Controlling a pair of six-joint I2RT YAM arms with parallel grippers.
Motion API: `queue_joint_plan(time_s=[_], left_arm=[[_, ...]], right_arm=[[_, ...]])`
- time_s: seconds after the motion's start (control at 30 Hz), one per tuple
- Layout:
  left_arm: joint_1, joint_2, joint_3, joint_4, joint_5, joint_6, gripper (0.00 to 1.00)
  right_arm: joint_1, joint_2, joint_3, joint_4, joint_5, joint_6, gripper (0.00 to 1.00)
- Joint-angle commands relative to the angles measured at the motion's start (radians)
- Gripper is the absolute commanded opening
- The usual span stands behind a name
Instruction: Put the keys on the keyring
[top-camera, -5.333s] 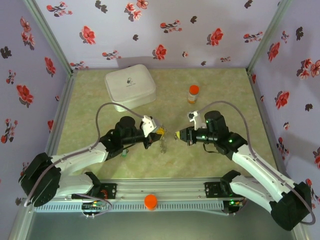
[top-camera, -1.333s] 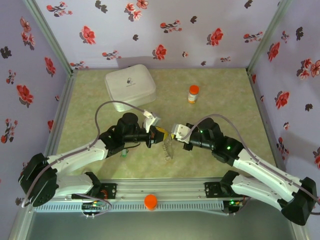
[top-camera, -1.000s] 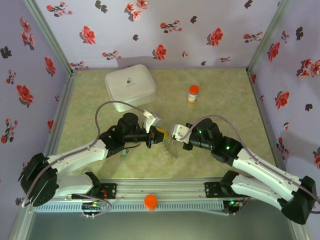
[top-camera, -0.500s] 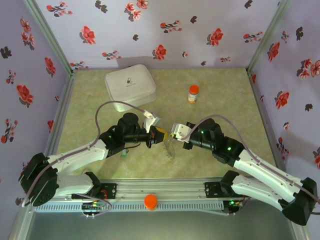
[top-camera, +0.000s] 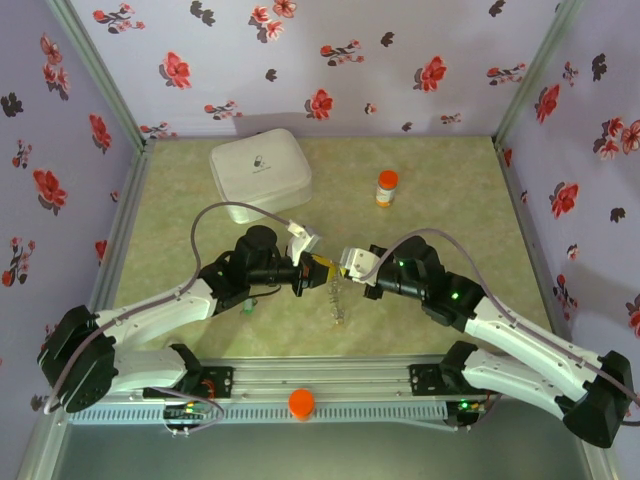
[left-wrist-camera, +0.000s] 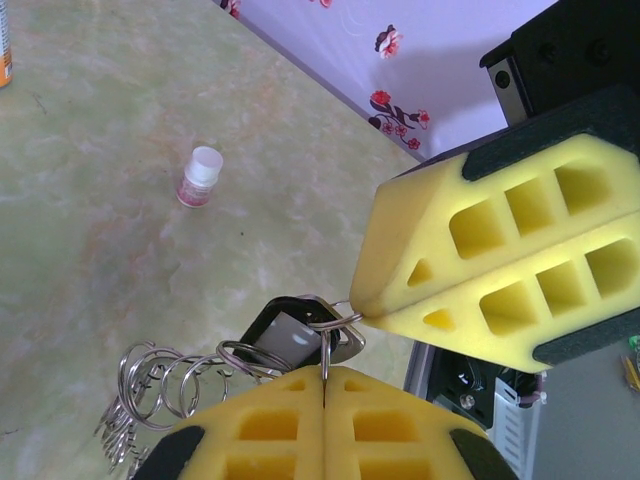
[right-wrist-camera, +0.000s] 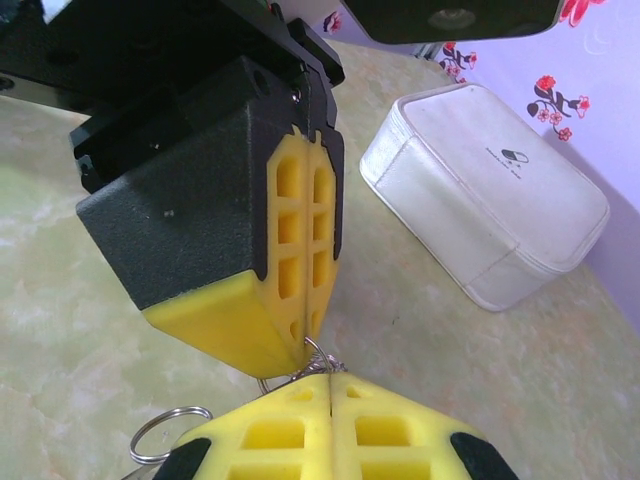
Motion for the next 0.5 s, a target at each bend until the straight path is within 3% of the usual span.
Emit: queue_joint_plan(time_s=[0.0,0.47], left_arm=[[-0.005,-0.002,0.029,0.037,0.007,-0.008,0.00],[-0.006,-0.002,0.029,0.037,-0.002,-0.012,0.00]], right_arm=[[0.011,-0.008,-0.007,0.011,0.004,0.007,0.00],[0.023,-0.024,-0.007,-0.022,0.005,-0.005,0.00]])
